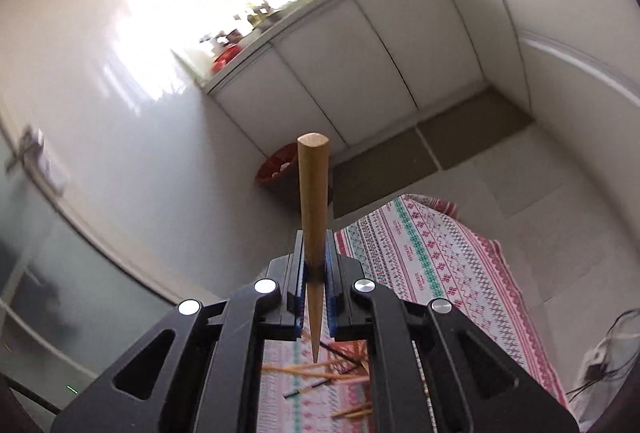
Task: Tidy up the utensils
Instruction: 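Carry a grasped stick in the right tool to the cup and release it, then move both open tools toward the last two sticks beside the cup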
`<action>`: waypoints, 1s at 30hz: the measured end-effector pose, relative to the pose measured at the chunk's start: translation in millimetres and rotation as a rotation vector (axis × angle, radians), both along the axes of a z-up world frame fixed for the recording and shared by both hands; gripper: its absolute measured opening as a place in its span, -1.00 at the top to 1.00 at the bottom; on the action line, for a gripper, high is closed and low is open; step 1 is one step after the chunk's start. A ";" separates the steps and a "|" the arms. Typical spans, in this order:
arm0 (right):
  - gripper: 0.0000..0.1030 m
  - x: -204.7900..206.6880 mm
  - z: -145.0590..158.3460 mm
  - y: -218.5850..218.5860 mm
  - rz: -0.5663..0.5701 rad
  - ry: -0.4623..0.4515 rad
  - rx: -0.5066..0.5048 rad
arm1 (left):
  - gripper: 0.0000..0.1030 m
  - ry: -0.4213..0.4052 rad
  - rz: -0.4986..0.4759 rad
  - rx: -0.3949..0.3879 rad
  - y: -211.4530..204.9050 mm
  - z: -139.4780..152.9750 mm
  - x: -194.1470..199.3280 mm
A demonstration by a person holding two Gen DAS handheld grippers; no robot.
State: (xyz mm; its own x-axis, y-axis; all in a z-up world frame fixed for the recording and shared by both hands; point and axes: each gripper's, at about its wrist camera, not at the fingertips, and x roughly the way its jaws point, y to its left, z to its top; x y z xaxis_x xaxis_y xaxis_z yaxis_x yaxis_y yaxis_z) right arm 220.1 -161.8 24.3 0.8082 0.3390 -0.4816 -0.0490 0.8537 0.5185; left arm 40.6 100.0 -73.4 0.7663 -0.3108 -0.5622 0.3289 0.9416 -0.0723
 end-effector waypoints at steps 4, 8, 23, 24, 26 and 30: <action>0.85 -15.6 -17.6 37.5 -0.009 -0.049 -0.134 | -0.68 0.002 0.127 -0.119 49.5 11.6 4.9; 0.85 -10.7 -33.6 63.5 -0.026 -0.074 -0.244 | -0.69 0.036 0.176 -0.175 70.8 11.6 9.5; -0.85 -71.0 -12.9 28.7 -0.104 -0.210 -0.119 | -0.69 0.154 0.009 -0.038 12.2 -17.1 29.4; -0.87 -88.0 -12.2 10.6 -0.132 -0.224 -0.066 | -0.69 0.177 -0.039 0.019 -10.7 -28.0 33.6; -0.87 -111.4 -16.6 -16.4 -0.152 -0.211 0.000 | -0.69 0.209 -0.125 0.096 -45.0 -46.7 39.0; -0.87 -152.6 -43.9 -80.2 -0.189 -0.136 0.099 | -0.69 0.230 -0.224 0.230 -104.2 -76.3 50.6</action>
